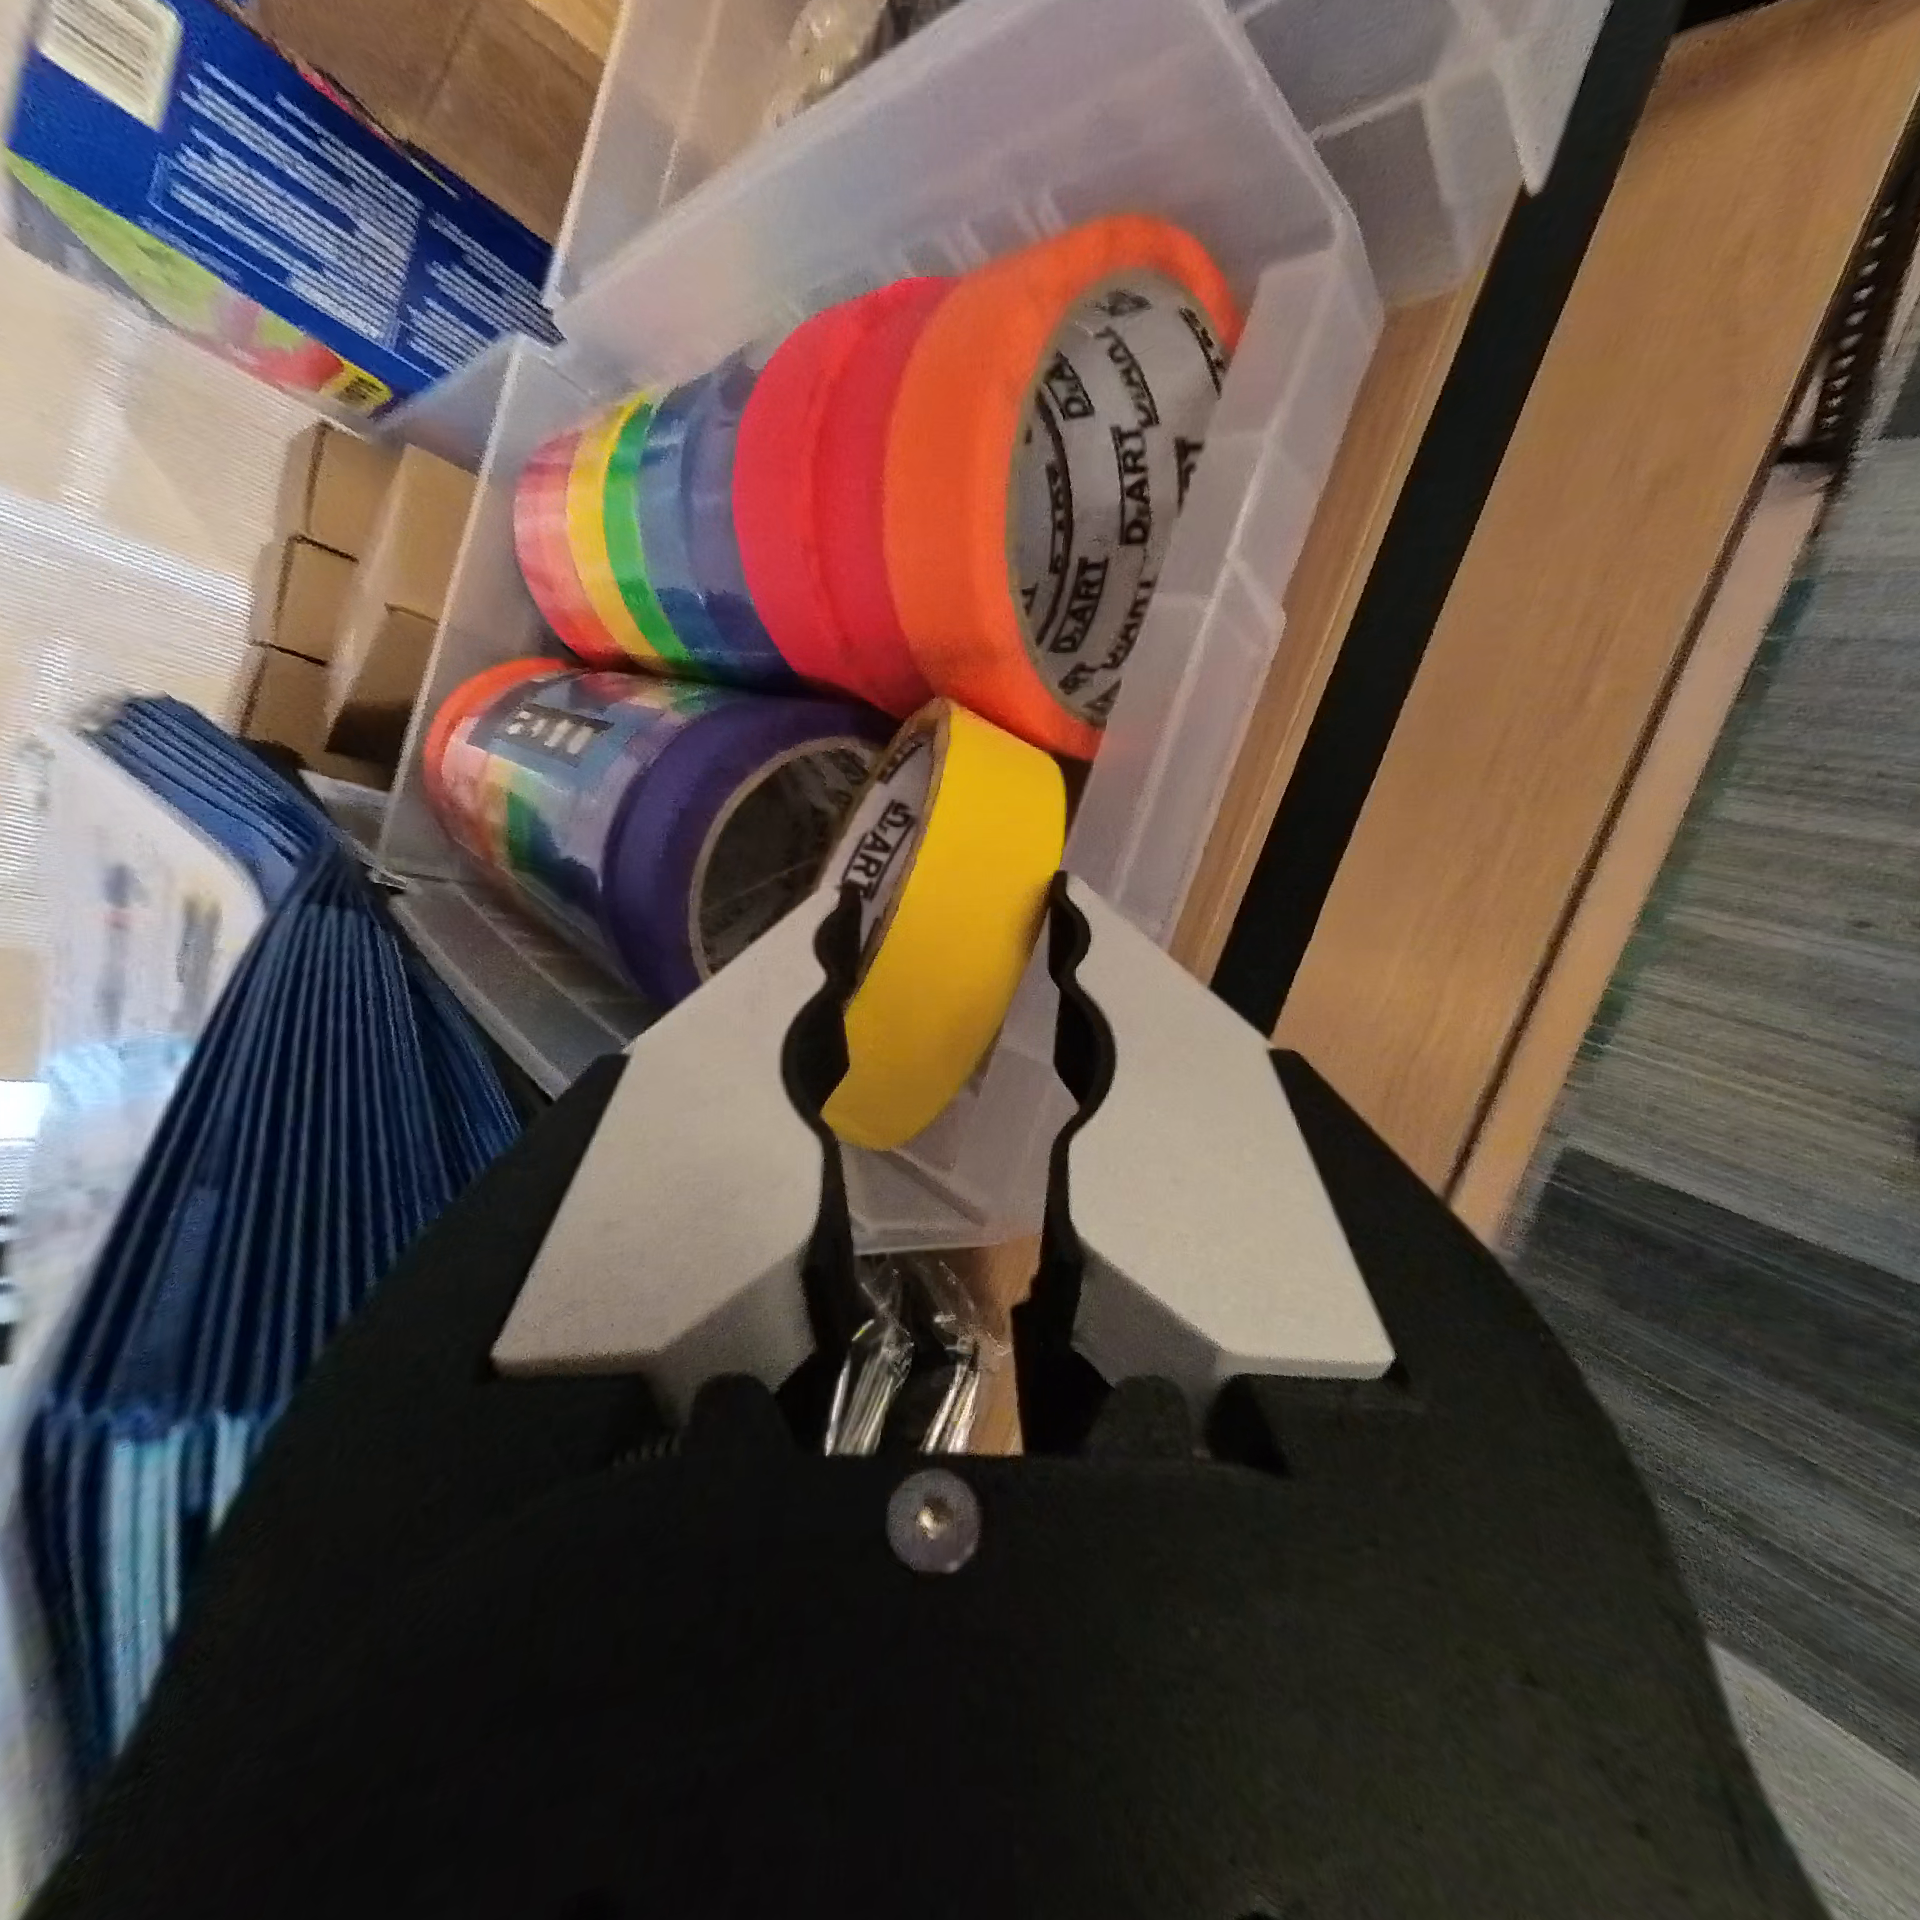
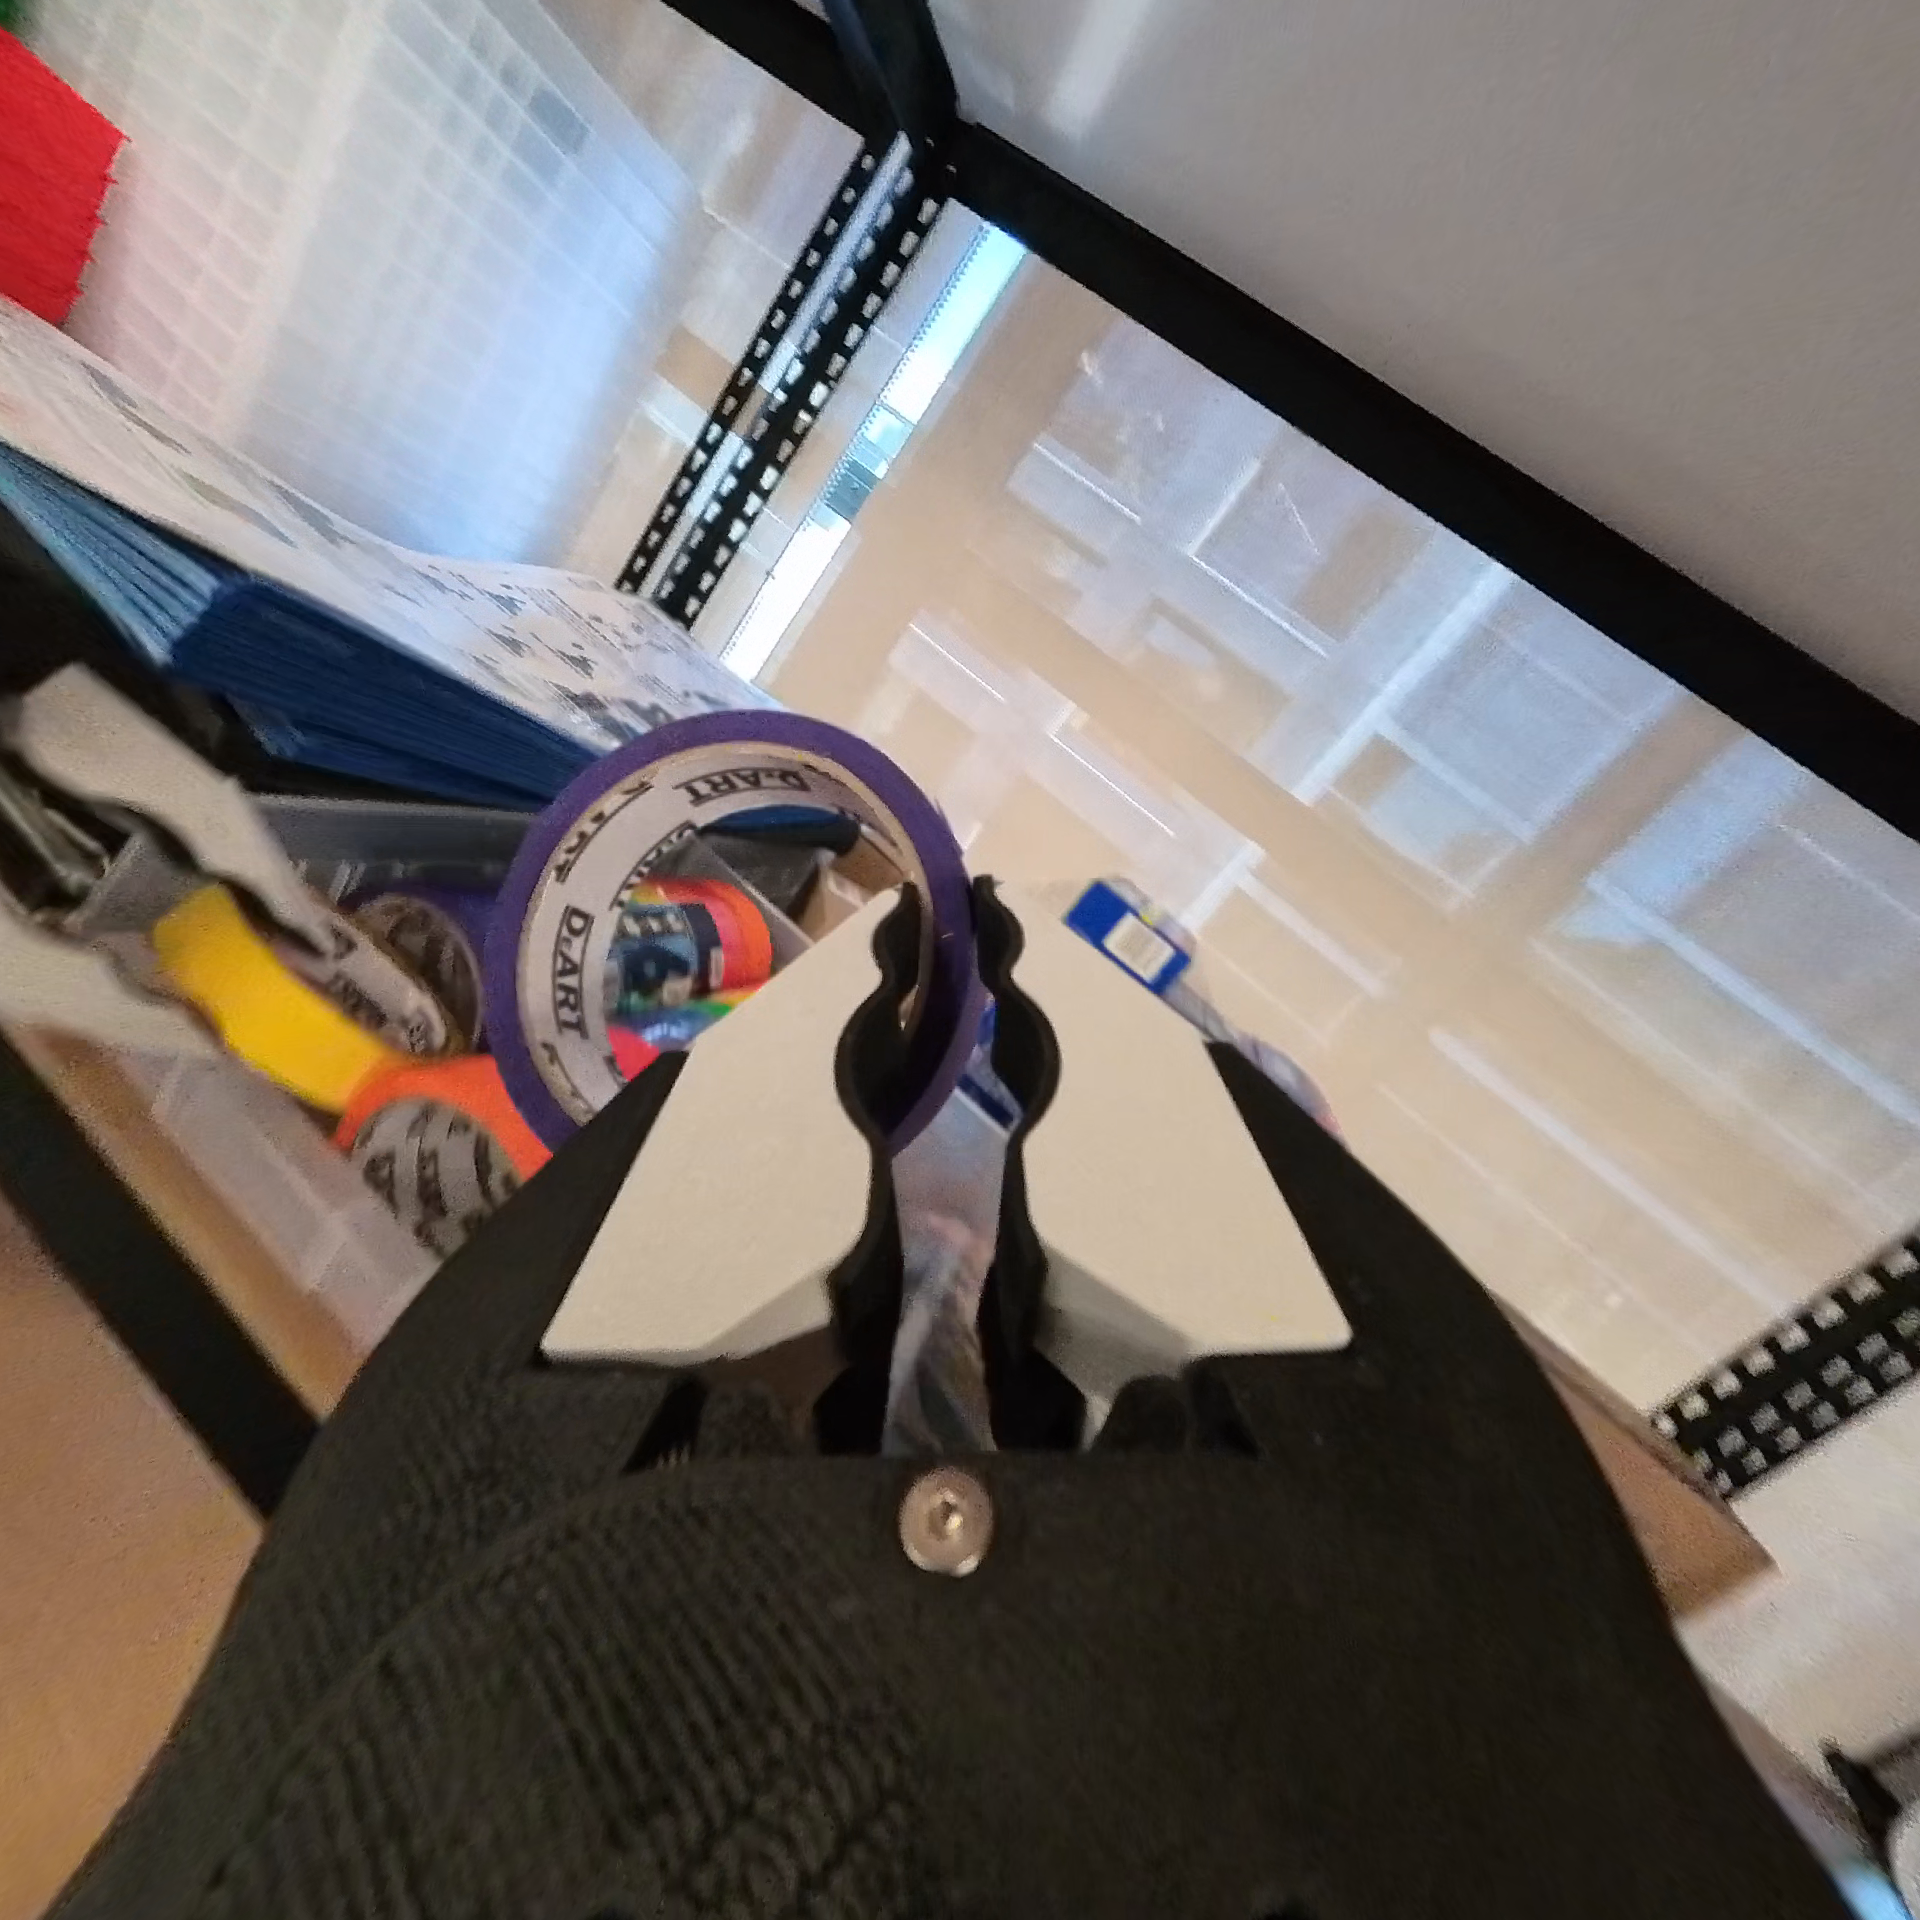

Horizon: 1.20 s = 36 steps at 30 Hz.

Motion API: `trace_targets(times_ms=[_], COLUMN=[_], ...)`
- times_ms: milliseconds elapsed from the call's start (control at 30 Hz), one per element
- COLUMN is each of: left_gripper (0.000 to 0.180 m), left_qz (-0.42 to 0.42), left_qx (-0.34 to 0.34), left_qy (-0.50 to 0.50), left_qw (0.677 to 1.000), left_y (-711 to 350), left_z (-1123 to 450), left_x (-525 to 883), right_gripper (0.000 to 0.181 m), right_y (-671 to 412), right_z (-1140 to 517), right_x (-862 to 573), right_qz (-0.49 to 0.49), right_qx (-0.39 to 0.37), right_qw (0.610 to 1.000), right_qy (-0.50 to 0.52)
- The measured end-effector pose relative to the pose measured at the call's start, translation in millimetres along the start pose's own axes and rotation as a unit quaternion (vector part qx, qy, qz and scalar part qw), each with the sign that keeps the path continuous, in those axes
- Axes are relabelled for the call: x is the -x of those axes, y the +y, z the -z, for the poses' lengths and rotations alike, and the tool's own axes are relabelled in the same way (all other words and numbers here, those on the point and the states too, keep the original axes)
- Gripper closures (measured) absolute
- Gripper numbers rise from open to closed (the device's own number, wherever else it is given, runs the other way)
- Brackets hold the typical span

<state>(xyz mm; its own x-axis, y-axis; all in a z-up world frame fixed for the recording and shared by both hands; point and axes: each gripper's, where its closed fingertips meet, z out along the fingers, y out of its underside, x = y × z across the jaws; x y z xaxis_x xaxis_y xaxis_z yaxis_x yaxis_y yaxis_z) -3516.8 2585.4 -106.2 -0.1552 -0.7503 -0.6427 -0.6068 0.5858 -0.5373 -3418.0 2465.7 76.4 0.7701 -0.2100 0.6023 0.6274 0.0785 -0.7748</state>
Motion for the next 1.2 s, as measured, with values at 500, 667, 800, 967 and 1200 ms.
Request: trace_targets(times_ms=[500,667,800,967,1200], left_gripper=[0.142,0.111,0.117,0.149,0.127], left_qz=[0.170,0.212,0.259,0.202,0.099], left_qx=[0.126,0.125,-0.016,-0.399,-0.455], left_qy=[-0.192,-0.311,-0.352,-0.013,0.630], left_qw=[0.958,0.918,0.899,0.894,0.621], left_y=[-11,-25,-140,-458,-741], left_z=[-6,35,81,67,91], left_x=[54,49,-1,-216,-598], right_gripper=[0.171,0.171,0.171,0.171,0.172], right_y=[104,99,76,62,115], right_z=[467,663,800,919,987], right_x=[-125,-167,-197,-226,-277], right_qz=[-0.026,-0.013,0.038,0.066,0.054], right_qx=[0.232,0.307,0.361,0.371,0.336], right_qw=[0.925,0.865,0.818,0.782,0.787], right_qy=[0.299,0.396,0.447,0.497,0.514])
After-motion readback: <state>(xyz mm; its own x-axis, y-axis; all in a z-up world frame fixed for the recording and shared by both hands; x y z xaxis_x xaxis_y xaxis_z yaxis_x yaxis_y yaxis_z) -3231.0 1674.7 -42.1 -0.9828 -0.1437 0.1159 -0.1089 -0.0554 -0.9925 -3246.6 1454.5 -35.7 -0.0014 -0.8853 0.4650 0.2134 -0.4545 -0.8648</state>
